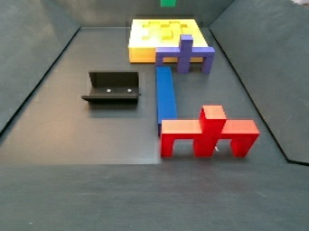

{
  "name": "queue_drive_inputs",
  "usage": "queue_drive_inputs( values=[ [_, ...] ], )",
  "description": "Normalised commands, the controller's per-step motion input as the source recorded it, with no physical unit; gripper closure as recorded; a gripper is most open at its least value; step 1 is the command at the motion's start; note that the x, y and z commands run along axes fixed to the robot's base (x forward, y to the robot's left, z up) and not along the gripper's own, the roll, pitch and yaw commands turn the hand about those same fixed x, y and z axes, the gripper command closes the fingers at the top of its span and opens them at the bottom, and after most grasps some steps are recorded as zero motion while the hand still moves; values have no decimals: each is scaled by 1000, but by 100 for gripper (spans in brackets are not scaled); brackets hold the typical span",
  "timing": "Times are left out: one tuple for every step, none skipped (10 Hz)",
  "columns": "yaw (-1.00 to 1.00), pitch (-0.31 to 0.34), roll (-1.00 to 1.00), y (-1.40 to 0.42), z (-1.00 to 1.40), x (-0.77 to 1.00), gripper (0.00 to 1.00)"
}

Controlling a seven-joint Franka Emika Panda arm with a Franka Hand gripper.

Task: Pick up the green object. Move up. Move to above the board. Insert the green object.
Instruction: Insert the green object.

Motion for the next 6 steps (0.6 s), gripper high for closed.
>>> queue_drive_inputs(
  values=[
    [37,-230,-54,71,-794,-149,100],
    [31,-204,-26,103,-869,-203,100],
    [20,-207,-20,100,-866,-206,100],
    [251,-283,0,0,-597,-277,100],
    [180,-137,177,-63,-549,-234,100],
    [143,-167,184,-71,-651,-174,100]
  ],
)
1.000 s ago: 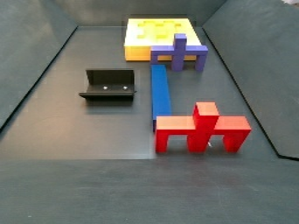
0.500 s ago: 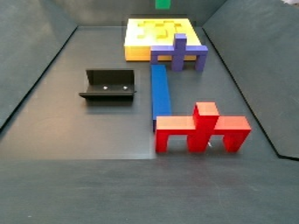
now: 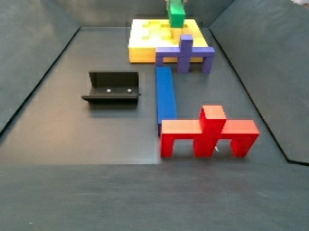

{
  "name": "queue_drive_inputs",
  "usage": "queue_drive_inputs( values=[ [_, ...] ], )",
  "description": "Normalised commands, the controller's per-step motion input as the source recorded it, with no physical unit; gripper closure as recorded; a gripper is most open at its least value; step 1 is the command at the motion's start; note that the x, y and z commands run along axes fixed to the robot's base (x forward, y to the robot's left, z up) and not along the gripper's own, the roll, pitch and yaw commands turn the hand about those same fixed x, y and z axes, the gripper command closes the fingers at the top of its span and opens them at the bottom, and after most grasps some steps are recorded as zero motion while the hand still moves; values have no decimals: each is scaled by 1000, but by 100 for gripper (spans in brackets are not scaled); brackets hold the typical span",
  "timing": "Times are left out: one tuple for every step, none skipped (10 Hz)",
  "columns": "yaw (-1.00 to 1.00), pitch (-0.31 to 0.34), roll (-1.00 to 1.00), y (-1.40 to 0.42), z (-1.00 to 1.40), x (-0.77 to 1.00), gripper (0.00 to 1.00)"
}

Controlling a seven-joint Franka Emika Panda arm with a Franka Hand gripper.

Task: Pick up the green object. Move up. Move to above the board. Insert the green object.
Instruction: Insert the green object.

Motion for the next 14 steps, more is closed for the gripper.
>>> queue_drive_inputs(
  values=[
    [100,-51,254,-71,-454,0,100],
    [89,21,326,-129,-383,97,100],
    [0,113,353,-117,-329,214,100],
    [0,57,183,0,-397,43,100],
    [0,0,1,0,-351,-17,100],
    [0,0,21,0,-320,-120,100],
    [6,0,53,0,-277,-146,100],
    [14,0,26,0,-211,-86,100],
    [11,0,0,0,-160,-14,100],
    [46,-7,0,-97,-171,0,100],
    [63,0,0,-66,-286,0,100],
    [63,-27,86,-166,-394,0,100],
    [86,0,73,0,-357,0,100],
    [129,0,109,0,-343,83,100]
  ],
)
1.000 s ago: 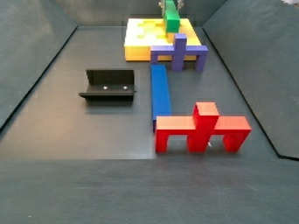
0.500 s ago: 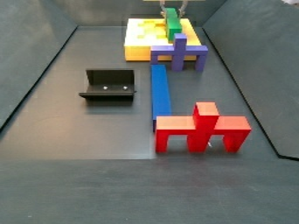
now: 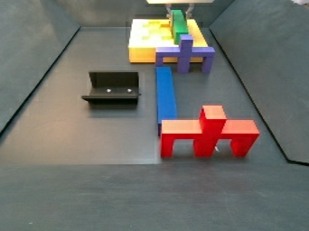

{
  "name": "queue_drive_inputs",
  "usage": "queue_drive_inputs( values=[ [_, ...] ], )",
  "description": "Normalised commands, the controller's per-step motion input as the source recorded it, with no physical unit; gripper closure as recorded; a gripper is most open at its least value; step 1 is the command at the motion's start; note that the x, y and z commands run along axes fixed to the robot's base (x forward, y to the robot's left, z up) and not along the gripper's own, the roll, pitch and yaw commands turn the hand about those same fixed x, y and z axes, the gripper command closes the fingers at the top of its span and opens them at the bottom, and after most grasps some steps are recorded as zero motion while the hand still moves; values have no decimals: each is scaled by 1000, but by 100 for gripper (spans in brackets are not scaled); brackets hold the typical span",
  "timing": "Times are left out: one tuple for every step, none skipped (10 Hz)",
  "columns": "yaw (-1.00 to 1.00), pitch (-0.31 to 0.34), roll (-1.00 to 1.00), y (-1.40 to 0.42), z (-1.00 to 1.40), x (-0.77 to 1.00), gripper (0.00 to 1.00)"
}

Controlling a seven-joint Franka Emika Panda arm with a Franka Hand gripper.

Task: Pick up the green object. Move up. Move to above the board. Insert the green object.
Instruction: Insert the green object.

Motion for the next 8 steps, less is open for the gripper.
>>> queue_drive_inputs(
  values=[
    [157,0,126,0,-354,77,100],
    [226,0,159,0,-351,0,100],
    [266,0,123,0,-291,0,100],
    [131,0,133,-100,-377,94,100],
    [0,0,24,-43,-411,0,100],
    [-71,0,9,0,-389,0,100],
    [-151,0,34,0,-363,0,100],
    [-183,0,36,0,-391,0,100]
  ],
)
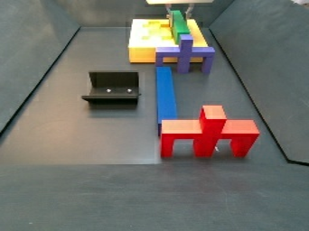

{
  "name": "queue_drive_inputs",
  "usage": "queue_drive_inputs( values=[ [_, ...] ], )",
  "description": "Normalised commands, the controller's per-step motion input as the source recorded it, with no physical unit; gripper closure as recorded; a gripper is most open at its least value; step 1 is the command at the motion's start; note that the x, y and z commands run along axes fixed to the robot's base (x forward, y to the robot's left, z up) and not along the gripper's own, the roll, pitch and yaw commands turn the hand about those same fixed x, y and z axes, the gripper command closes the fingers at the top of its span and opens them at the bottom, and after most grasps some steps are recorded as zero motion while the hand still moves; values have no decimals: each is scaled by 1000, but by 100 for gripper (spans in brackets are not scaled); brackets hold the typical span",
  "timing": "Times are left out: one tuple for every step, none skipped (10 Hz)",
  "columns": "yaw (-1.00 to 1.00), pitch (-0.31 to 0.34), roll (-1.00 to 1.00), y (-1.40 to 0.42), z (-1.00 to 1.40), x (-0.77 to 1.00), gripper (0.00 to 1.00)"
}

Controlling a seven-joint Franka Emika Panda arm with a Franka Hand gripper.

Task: Pick up the green object. Move up. Move to above the board. Insert the green object.
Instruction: Insert the green object.

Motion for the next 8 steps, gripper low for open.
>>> queue_drive_inputs(
  values=[
    [-163,0,9,0,-366,0,100],
    [-120,0,0,0,-326,0,100],
    [-29,0,0,0,-331,71,100],
    [0,0,0,0,-337,223,100],
    [0,0,-17,0,-340,283,100],
    [-6,-10,-57,0,-349,154,100],
    [-14,-17,-89,0,-354,166,100],
    [-3,-34,-60,0,-366,14,100]
  ],
)
